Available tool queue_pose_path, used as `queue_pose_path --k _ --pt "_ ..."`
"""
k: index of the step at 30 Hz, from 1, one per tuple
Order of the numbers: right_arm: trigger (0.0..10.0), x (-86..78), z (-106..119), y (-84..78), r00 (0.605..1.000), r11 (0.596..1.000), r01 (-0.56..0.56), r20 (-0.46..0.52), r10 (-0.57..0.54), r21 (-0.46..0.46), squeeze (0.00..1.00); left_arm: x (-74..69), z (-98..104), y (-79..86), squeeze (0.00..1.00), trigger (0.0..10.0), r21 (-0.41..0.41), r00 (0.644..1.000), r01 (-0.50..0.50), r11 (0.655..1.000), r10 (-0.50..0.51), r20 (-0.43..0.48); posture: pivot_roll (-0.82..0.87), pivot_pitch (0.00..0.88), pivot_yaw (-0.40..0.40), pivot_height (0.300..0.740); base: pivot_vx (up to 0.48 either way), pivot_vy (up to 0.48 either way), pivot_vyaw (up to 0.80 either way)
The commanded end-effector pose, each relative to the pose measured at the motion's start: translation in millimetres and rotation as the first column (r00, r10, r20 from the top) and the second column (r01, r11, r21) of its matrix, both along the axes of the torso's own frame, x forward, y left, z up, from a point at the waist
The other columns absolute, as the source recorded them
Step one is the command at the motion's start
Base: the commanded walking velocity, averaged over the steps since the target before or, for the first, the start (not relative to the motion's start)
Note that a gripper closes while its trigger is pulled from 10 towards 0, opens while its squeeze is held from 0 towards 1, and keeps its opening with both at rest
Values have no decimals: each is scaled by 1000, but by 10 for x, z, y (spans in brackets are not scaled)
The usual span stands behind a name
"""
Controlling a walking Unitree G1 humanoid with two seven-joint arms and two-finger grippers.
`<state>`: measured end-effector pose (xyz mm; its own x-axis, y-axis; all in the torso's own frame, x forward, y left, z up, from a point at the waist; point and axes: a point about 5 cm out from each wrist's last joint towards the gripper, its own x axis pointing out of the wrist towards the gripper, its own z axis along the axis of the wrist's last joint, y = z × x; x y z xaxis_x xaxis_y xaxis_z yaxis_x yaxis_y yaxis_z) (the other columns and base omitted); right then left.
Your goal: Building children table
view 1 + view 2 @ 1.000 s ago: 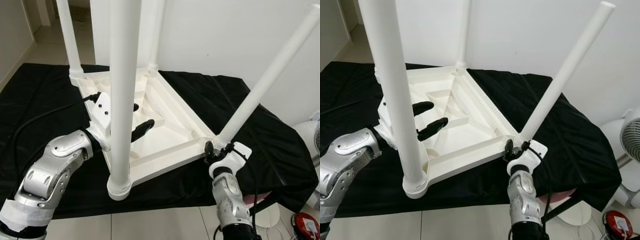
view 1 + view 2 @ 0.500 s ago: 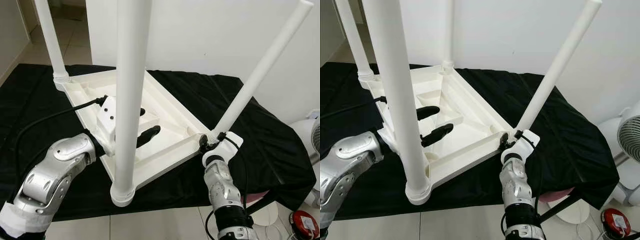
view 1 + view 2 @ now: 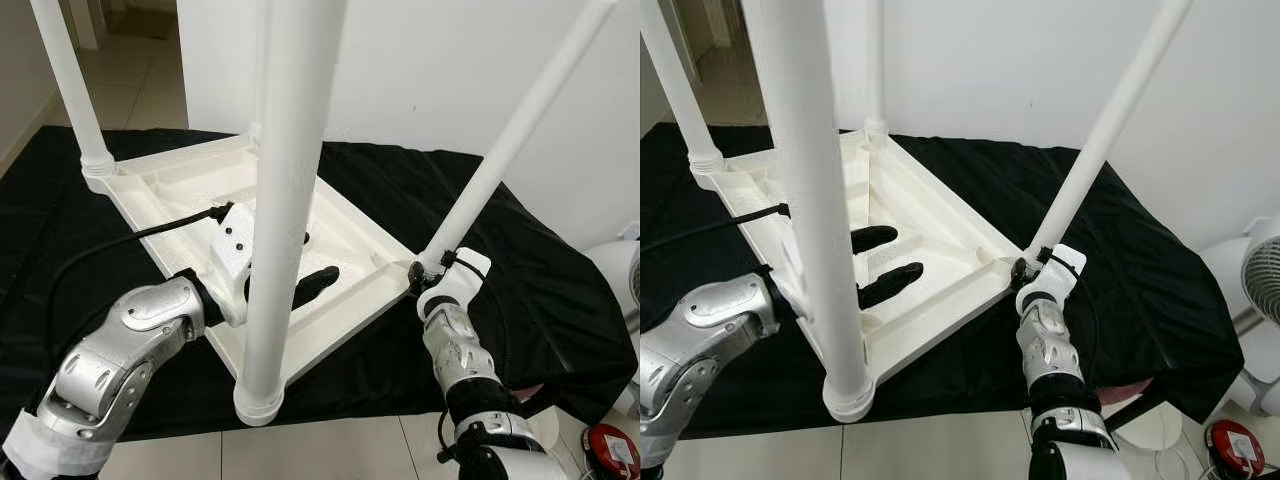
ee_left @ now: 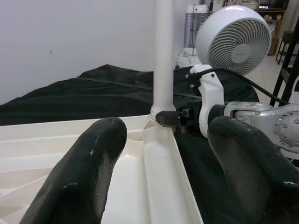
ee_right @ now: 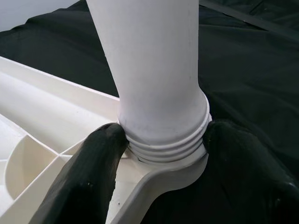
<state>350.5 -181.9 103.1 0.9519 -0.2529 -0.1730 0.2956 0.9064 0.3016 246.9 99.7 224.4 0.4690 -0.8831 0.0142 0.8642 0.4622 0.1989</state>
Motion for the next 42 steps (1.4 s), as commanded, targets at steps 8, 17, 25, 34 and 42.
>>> queue_pose_path --k 8,17,25,34,42 --pt "10000 79 133 -571 996 995 86 25 -84 -53 0 -138 29 -128 0 10000 -18 996 90 996 -90 -10 55 0 -119 740 0 0 0" --pt "10000 204 203 -386 979 975 -192 40 198 -114 0 -137 54 -141 0 10000 -21 996 93 995 -93 -11 55 0 -104 740 0 0 0" --pt "10000 270 292 -355 976 963 -198 52 211 -185 0 -142 60 -163 0 10000 -19 995 100 995 -101 -20 60 0 -100 740 0 0 0" --pt "10000 161 293 -389 965 963 -169 164 206 -212 0 -84 49 -69 0 10000 -5 999 27 1000 -27 -22 65 0 -111 740 0 0 0" --pt "10000 -103 178 -472 949 948 -182 206 239 -259 0 39 -1 184 0 10000 57 998 -52 997 53 -18 54 0 -111 740 0 0 0"
